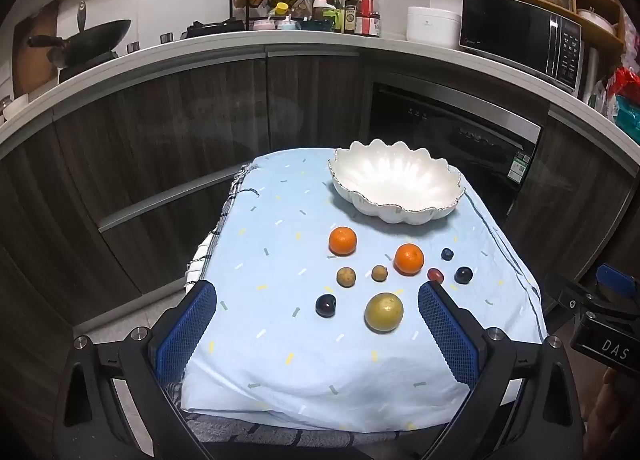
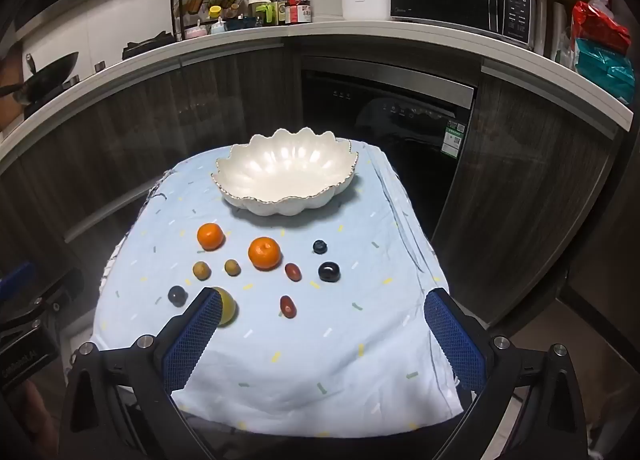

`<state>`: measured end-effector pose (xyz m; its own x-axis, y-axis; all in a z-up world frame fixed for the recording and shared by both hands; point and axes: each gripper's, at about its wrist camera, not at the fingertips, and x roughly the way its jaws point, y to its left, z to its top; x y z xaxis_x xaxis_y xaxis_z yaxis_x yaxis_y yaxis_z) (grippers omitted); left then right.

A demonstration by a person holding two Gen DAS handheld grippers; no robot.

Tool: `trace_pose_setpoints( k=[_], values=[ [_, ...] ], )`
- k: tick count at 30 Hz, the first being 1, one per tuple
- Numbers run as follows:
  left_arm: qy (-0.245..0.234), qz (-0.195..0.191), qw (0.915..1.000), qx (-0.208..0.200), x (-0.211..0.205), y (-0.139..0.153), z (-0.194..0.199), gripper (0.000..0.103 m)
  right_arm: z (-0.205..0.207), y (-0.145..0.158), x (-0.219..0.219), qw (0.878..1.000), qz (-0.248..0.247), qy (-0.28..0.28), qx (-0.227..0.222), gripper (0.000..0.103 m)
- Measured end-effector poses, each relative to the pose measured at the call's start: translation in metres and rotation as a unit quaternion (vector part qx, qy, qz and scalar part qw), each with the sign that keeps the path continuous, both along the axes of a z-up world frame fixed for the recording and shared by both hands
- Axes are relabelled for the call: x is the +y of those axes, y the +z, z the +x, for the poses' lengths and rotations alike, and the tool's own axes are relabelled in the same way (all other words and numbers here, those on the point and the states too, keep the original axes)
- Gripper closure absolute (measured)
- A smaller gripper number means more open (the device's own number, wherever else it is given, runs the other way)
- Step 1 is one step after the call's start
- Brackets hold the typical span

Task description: Organize fruits

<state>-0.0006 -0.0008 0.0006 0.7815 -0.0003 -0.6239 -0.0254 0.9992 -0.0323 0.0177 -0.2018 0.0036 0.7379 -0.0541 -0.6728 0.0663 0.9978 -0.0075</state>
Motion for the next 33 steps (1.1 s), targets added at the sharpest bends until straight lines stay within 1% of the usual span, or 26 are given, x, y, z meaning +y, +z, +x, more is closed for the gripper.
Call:
trace_pose_setpoints(
  k=[1,5,15,33],
  values=[
    [0.002,0.004,0.9999,0.009,-0.0008,-0.0002,0.0012,0.000,-0.0003,0.0002,-0.0002,1.000,-0.002,0.000,-0.002,0.001],
    [0.002,0.002,1.0000,0.005,-0.0016,0.0000,0.0009,0.000,-0.0005,0.0007,-0.0006,1.000,0.000,0.000,0.002,0.001],
    [0.000,0.001,1.0000,0.003,-0.0032,0.0046,-0.0014,0.000,-0.0020,0.0010,-0.0004,1.000,-0.002,0.000,-0.005,0.001],
    [-0.001,0.000,1.0000,0.002,-0.0040,0.0022,-0.0021,0.000,-0.0044,0.0055,-0.0028,1.000,0.000,-0.002,-0.011,0.001]
  ],
)
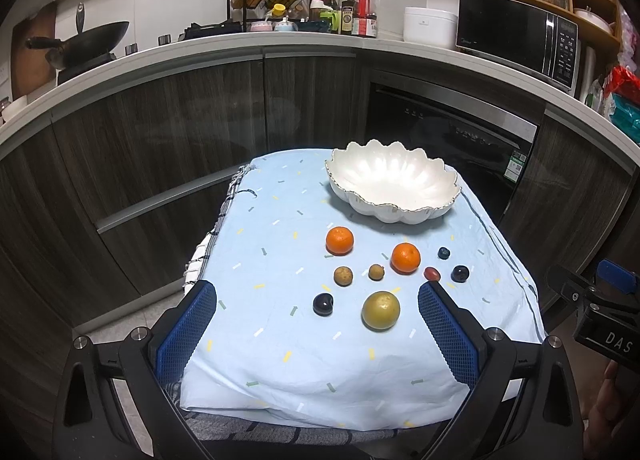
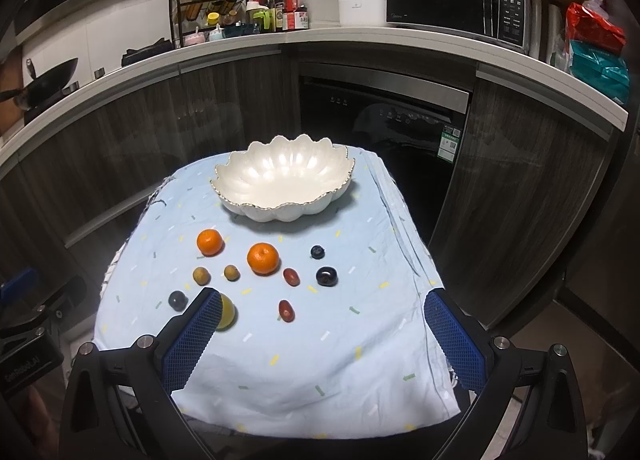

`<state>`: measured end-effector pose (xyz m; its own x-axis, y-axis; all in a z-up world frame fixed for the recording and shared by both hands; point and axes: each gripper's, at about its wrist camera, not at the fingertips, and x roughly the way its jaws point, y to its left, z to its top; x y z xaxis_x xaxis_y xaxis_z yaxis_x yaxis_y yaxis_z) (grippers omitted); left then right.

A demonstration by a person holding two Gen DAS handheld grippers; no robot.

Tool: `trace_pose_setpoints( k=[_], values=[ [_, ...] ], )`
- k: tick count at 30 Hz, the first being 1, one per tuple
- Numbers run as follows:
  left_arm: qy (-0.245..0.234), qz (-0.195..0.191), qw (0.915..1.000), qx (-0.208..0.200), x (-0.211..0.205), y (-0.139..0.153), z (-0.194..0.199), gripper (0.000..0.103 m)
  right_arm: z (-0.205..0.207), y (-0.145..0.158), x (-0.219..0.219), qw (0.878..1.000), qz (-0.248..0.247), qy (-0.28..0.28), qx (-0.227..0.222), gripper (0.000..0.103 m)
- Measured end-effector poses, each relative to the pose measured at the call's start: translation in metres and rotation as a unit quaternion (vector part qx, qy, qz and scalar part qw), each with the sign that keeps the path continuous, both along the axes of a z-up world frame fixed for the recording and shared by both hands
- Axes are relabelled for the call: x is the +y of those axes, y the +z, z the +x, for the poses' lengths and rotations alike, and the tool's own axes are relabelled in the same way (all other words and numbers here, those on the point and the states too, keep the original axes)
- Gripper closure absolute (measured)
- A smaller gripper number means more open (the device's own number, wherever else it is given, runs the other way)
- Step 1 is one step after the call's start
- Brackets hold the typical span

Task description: Organize fruits

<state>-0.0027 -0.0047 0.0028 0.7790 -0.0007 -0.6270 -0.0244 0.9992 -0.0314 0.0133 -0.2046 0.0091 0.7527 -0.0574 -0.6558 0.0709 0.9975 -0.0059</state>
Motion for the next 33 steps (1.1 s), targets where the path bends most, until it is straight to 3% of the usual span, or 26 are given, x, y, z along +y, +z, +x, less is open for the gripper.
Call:
trace_pose_setpoints(
  k=[33],
  values=[
    [0.000,0.002,1.0000,-0.004,-0.0007,0.0023,-0.0010,0.000,-0.0035,0.0038,-0.0038,1.000,0.003,-0.006,-0.010,0.001]
  ],
)
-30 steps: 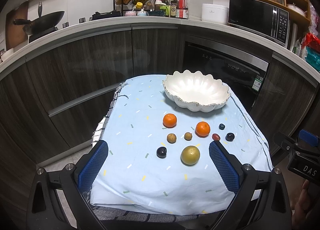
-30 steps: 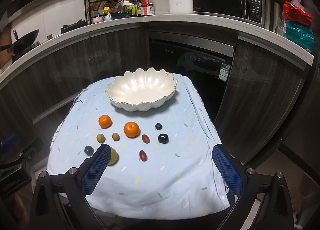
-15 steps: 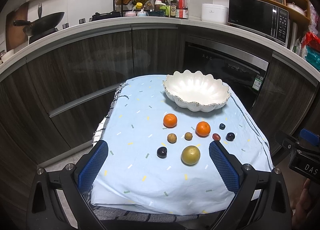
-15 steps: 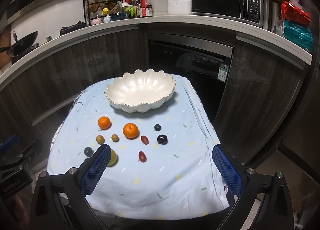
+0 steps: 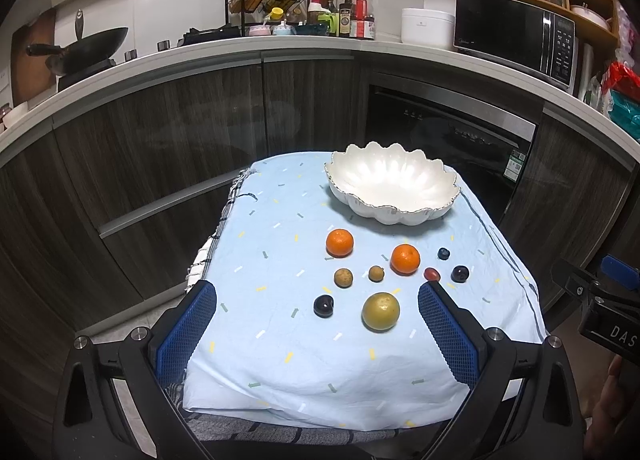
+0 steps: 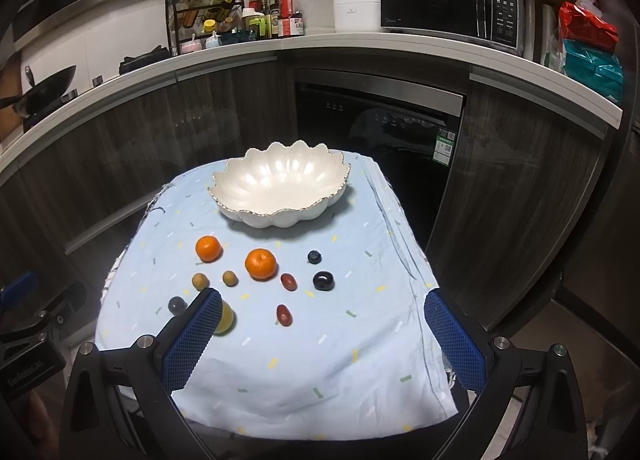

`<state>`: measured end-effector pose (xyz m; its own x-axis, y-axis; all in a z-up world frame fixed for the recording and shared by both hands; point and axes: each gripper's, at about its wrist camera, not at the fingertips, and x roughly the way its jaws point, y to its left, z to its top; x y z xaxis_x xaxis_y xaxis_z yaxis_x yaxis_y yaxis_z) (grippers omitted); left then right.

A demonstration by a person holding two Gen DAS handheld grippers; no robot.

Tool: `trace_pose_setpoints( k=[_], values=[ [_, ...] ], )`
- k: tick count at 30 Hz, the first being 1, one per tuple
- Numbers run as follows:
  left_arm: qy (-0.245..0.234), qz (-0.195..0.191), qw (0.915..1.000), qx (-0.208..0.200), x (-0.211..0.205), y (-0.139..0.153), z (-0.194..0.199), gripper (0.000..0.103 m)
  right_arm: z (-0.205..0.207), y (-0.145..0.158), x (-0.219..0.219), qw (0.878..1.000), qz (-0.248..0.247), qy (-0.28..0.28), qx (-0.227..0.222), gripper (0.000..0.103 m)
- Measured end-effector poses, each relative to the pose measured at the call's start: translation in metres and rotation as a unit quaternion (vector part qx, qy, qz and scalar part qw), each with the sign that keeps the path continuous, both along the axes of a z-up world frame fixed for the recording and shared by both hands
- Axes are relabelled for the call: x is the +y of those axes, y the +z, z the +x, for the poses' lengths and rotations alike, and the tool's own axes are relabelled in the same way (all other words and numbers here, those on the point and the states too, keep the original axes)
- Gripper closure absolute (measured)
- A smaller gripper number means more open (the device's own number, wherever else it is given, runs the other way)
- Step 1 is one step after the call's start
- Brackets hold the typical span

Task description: Organize fruits

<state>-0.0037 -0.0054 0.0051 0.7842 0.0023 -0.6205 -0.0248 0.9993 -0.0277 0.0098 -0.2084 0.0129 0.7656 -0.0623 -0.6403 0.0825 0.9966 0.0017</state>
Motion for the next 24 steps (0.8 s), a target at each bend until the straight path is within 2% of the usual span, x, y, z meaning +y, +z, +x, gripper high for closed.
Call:
trace_pose_setpoints(
  k=[24],
  values=[
    [-0.003,0.009,0.9999,-0.010,-0.0015,0.0084,-0.0038,0.000,-0.0027,0.0015,-0.0013,1.000,0.003,-0.003,-0.006,0.001]
  ],
)
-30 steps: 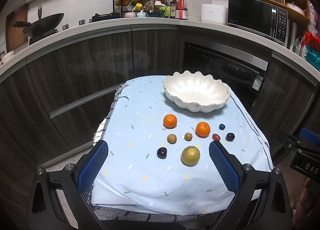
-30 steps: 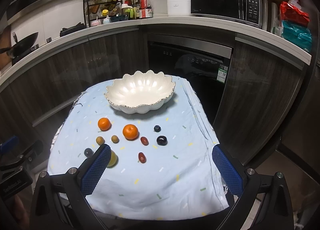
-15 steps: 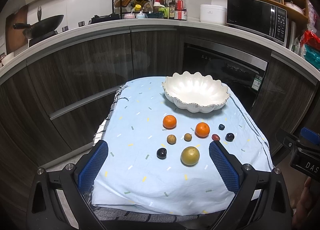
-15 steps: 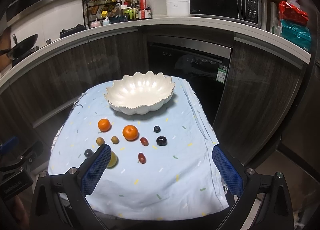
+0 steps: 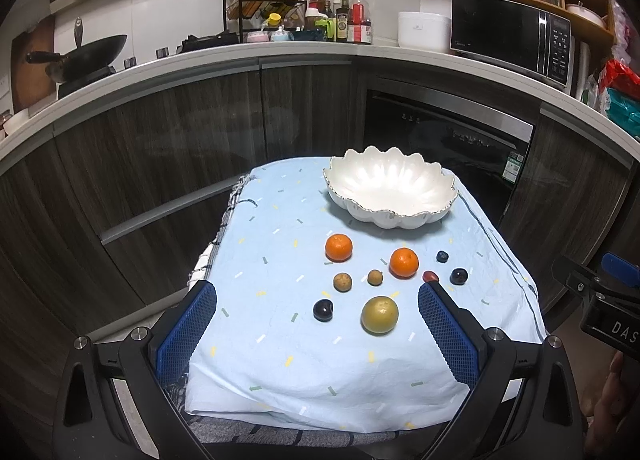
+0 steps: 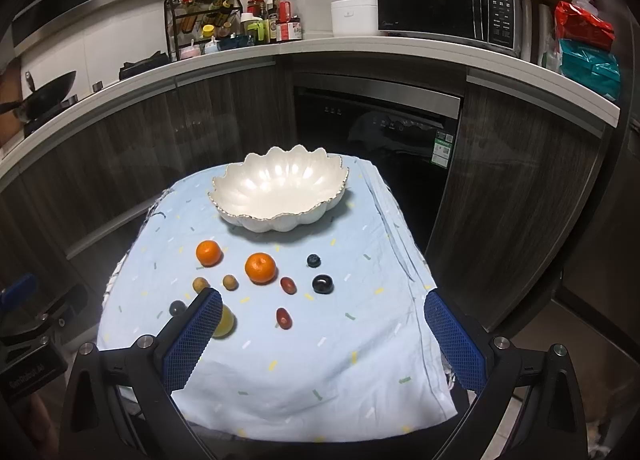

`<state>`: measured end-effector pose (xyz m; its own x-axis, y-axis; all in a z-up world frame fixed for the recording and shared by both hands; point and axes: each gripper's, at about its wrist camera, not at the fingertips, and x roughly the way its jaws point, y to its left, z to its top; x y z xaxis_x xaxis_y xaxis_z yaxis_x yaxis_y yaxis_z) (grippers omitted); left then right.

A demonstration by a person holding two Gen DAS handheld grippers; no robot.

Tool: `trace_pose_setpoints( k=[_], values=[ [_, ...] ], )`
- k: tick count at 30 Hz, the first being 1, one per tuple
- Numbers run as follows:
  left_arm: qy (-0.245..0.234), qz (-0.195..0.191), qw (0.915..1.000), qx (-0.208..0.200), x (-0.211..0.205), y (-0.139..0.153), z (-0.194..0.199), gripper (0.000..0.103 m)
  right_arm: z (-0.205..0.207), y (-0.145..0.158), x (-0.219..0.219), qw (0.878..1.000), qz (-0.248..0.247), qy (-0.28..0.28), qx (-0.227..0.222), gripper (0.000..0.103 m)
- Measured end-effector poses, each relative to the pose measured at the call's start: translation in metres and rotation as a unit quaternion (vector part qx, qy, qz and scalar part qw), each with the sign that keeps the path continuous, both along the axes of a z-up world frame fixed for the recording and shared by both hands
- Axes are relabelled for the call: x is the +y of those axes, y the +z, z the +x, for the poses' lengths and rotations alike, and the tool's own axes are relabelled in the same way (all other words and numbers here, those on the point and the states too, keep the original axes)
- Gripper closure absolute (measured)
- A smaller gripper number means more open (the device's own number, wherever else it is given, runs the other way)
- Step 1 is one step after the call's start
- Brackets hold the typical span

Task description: Organize fruits

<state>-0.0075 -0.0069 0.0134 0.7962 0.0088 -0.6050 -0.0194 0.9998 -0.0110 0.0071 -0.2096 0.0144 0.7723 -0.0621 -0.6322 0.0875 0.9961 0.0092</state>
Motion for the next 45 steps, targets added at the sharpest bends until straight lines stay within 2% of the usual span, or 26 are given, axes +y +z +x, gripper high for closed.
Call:
trace_pose_setpoints(
  k=[13,30,45],
  values=[
    [-0.003,0.008,1.0000,0.002,-0.004,-0.001,0.004,0.000,0.003,0.005,-0.002,1.000,0.003,0.001,-0.010,0.001],
    [-0.006,0.027,0.9996,0.005,-0.012,-0.004,0.051,0.000,0.040,0.006,0.010,0.999,-0.019,0.028,-0.029,0.001],
    [-0.007,0.025,0.9992,0.030,-0.013,-0.018,0.084,0.000,0.075,-0.010,0.013,0.999,-0.016,0.045,-0.004,0.001]
  ],
)
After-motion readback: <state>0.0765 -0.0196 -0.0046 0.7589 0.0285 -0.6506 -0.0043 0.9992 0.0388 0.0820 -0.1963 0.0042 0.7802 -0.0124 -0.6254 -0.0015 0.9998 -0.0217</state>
